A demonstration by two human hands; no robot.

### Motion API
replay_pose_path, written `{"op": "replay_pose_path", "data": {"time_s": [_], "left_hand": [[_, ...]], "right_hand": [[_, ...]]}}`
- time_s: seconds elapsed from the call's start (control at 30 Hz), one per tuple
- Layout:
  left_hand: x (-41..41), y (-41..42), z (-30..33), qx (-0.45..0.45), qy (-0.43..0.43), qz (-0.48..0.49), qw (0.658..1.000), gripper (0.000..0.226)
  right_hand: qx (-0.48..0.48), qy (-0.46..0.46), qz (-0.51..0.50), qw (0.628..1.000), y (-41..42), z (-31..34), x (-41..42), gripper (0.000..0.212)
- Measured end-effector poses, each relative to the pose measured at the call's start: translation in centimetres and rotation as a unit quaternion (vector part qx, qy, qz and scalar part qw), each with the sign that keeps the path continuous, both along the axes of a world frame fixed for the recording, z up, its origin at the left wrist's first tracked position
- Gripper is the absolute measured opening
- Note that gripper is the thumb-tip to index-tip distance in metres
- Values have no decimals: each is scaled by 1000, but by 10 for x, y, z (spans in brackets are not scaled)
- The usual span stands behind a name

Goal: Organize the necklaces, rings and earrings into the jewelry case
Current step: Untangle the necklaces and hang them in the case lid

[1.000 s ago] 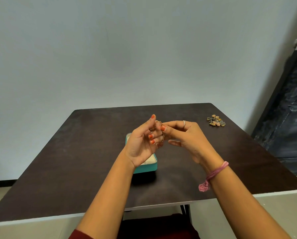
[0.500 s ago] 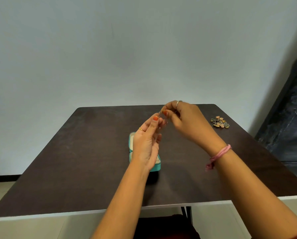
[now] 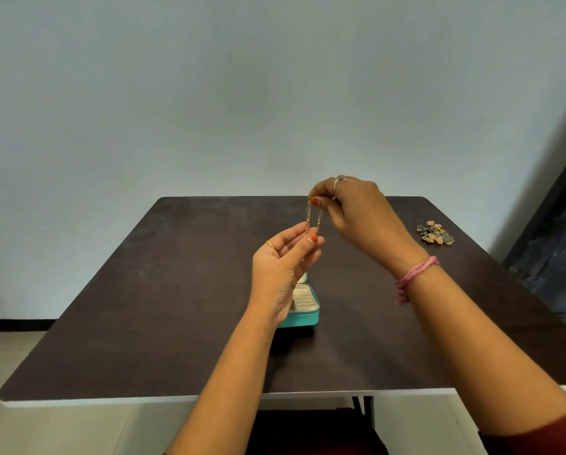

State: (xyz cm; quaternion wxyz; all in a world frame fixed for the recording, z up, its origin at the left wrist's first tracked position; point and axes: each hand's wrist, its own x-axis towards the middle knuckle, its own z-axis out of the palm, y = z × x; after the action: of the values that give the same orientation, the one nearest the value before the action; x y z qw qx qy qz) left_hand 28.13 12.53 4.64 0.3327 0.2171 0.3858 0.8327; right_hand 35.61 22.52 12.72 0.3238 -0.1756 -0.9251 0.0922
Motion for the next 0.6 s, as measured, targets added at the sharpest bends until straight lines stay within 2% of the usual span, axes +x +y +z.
{"op": "replay_pose_path", "data": {"time_s": [0.07, 0.17, 0.3, 0.43, 0.6], "left_hand": [[-9, -2, -4, -27, 19, -23, 999, 23], [-29, -8, -13, -119, 95, -45, 987, 28], [-62, -11, -31, -219, 140, 48, 965, 19], [-92, -9, -68, -349, 213, 184, 894, 12], [-96, -7, -106, -416, 307, 174, 838, 33]], "right_hand": [[4, -5, 8, 1000, 4, -5, -4, 18], [2, -10, 10, 1000, 11, -11, -10, 18], [-5, -28, 3, 1000, 20, -20, -16, 18], [-12, -48, -5, 999, 26, -31, -23, 19], [-8, -68, -8, 998, 30, -51, -30, 20]]}}
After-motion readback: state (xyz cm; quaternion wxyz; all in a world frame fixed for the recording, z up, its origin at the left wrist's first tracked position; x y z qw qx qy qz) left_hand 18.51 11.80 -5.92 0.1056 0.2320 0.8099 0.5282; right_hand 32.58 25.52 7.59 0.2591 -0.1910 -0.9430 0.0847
